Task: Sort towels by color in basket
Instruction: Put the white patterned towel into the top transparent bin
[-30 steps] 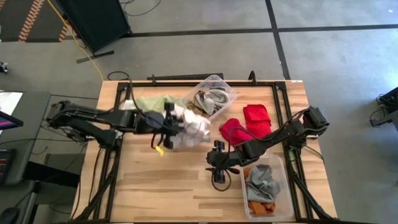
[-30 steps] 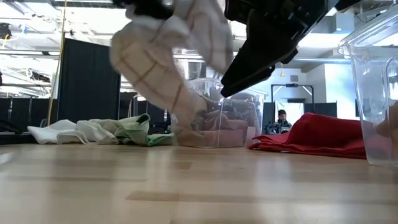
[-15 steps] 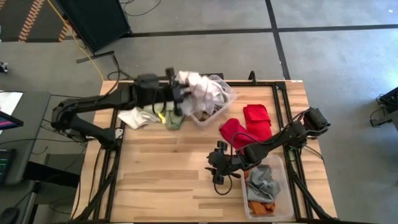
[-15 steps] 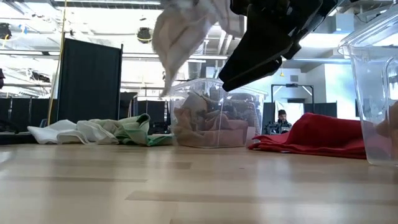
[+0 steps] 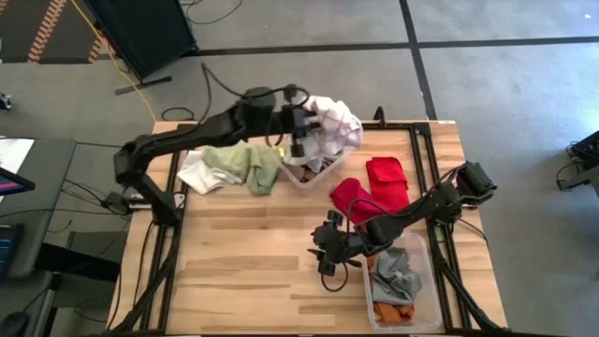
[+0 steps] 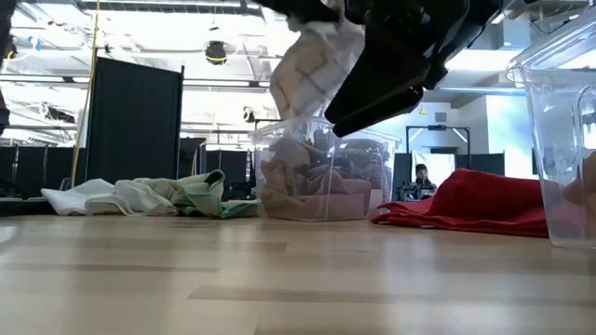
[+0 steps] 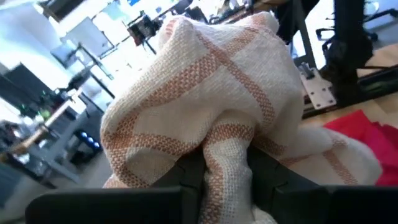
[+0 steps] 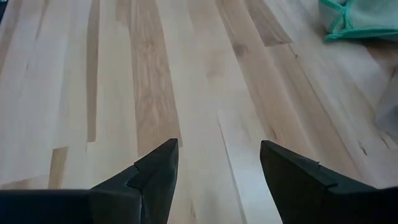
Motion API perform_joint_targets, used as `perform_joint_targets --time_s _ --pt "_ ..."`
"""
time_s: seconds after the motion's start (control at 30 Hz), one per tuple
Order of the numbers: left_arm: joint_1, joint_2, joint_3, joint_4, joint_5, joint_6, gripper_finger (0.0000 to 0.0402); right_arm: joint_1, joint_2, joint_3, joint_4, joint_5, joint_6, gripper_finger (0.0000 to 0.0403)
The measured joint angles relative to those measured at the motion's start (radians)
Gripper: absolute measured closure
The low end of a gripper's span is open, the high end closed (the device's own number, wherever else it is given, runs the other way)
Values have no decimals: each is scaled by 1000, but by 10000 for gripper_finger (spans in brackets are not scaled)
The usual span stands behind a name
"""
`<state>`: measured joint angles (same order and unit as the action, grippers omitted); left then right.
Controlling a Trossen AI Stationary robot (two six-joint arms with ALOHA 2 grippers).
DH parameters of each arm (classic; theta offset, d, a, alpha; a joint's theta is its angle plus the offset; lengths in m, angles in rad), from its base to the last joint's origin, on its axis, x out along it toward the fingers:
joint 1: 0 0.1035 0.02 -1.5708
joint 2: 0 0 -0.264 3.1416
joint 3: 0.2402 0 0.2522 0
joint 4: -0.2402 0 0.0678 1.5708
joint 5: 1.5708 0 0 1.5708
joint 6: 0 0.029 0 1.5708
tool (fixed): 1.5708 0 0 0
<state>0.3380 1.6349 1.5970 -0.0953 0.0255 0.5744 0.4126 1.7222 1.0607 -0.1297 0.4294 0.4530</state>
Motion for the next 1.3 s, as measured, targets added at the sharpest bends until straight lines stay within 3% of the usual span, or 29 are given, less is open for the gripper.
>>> perform_joint_targets --time_s 0.37,0.93,1.13,1.3 --pt "124 119 2 -84 28 -252 346 46 0 0 -14 0 18 148" --pt "165 115 -302 -6 44 -330 346 87 0 0 -95 110 55 148" --pt "165 116 -340 -32 48 -311 340 62 -7 5 -97 211 16 148" --pt "156 116 -340 -30 48 -310 338 28 -59 29 -91 391 -51 148"
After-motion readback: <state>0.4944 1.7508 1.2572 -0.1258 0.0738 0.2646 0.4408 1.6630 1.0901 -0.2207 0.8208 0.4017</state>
